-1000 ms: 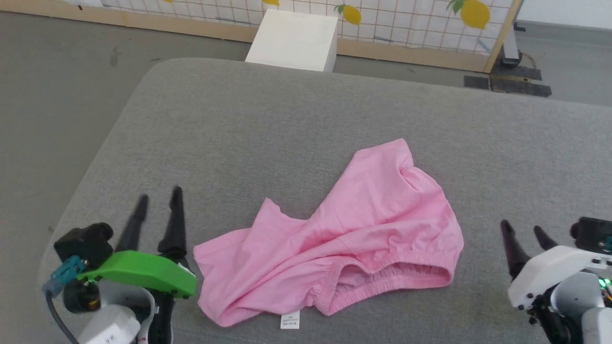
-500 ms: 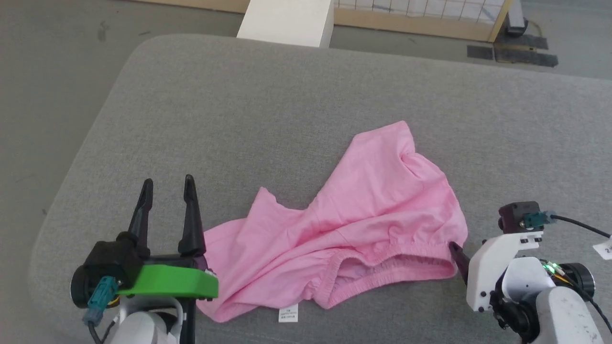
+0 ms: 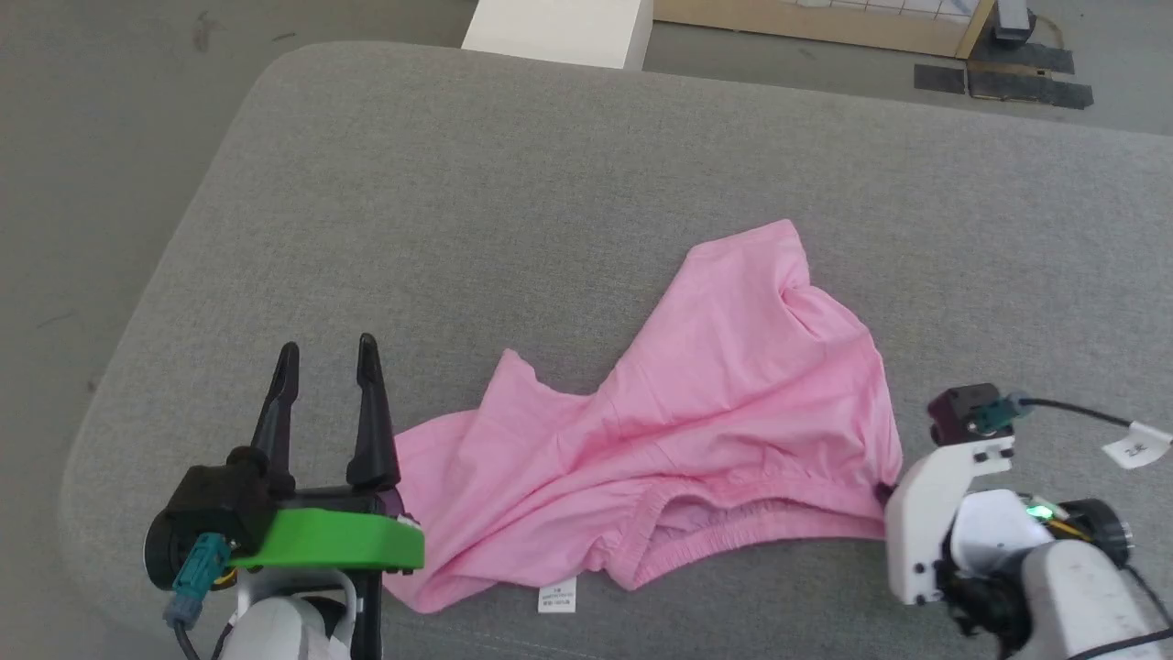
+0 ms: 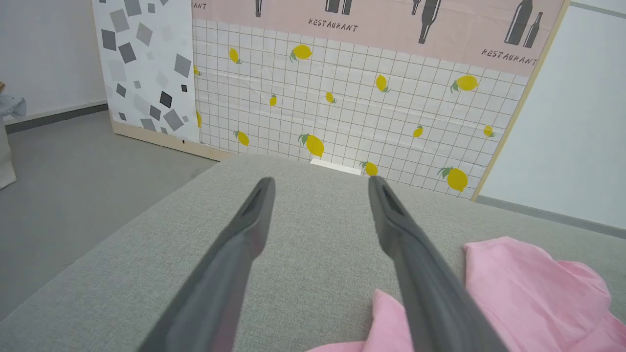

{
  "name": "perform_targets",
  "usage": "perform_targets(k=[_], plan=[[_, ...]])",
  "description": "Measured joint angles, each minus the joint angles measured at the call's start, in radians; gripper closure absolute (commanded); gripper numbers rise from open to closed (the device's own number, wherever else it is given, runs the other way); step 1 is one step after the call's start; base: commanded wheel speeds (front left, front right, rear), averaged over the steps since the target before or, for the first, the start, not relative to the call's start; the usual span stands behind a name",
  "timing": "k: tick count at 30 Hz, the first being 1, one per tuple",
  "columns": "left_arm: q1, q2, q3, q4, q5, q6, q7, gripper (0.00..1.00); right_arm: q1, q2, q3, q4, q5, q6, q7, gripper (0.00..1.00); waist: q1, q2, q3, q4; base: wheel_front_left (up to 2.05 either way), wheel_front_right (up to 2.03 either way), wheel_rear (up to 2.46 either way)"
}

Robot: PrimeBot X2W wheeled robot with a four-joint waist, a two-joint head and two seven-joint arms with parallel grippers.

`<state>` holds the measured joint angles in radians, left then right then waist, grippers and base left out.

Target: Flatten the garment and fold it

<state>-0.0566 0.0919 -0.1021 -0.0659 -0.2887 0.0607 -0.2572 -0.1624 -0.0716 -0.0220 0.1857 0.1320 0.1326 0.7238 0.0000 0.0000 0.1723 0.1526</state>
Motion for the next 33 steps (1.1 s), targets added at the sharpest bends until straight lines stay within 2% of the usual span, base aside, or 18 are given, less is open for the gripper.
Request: perform_targets(k=[2,7,10,12,13,14,15,21,28,33], plan=[[0.000,-0.006,0.008,0.002,0.007,-0.009,0.000,0.00,0.000,-0.038,-0.012,-0.019,0.015,0.000,0.030,1.00,0.0000,0.0000,-0.002,-0.006,0.00,0.00,0.00],[-0.001,-0.021,0.016,0.007,0.016,-0.031,0.000,0.00,-0.027,-0.210,-0.134,-0.038,0.009,0.000,0.078,1.00,0.0000,0.0000,0.006,-0.023,0.00,0.00,0.00],[-0.004,-0.027,0.015,0.017,0.019,-0.040,0.000,0.00,-0.084,-0.255,-0.190,-0.016,0.001,0.000,0.072,1.00,0.0000,0.0000,0.019,-0.027,0.00,0.00,0.00],[-0.007,-0.028,0.014,0.026,0.019,-0.048,0.000,0.00,-0.116,-0.262,-0.222,0.018,-0.015,0.000,0.051,1.00,0.0000,0.0000,0.030,-0.029,0.00,0.00,0.00],[-0.008,-0.029,0.013,0.030,0.019,-0.051,0.000,0.00,-0.127,-0.263,-0.234,0.034,-0.030,0.000,0.031,0.84,0.0000,0.0000,0.035,-0.029,0.00,0.00,0.00],[-0.012,-0.030,0.013,0.036,0.019,-0.053,0.000,0.00,-0.135,-0.259,-0.244,0.050,-0.037,0.000,0.014,0.39,0.0000,0.0000,0.040,-0.030,0.00,0.00,0.00],[-0.015,-0.031,0.013,0.042,0.019,-0.058,0.000,0.00,-0.143,-0.251,-0.250,0.063,-0.038,0.000,0.000,0.00,0.0000,0.0000,0.043,-0.031,0.00,0.00,0.00],[-0.017,-0.033,0.019,0.072,0.018,-0.062,0.000,0.00,-0.161,-0.188,-0.301,0.049,-0.012,0.000,-0.141,0.00,0.0000,0.0000,0.029,-0.044,0.00,0.00,0.00],[-0.040,-0.035,0.001,0.115,0.000,-0.076,0.000,0.00,-0.126,-0.064,-0.363,-0.103,0.071,0.000,-0.393,0.00,0.0000,0.0000,-0.010,-0.072,0.00,0.00,0.00],[-0.150,-0.036,-0.040,0.169,-0.018,-0.095,0.023,0.00,-0.037,-0.002,-0.368,-0.173,0.110,-0.001,-0.497,0.00,0.0000,0.0000,-0.022,-0.106,0.00,0.00,0.00]])
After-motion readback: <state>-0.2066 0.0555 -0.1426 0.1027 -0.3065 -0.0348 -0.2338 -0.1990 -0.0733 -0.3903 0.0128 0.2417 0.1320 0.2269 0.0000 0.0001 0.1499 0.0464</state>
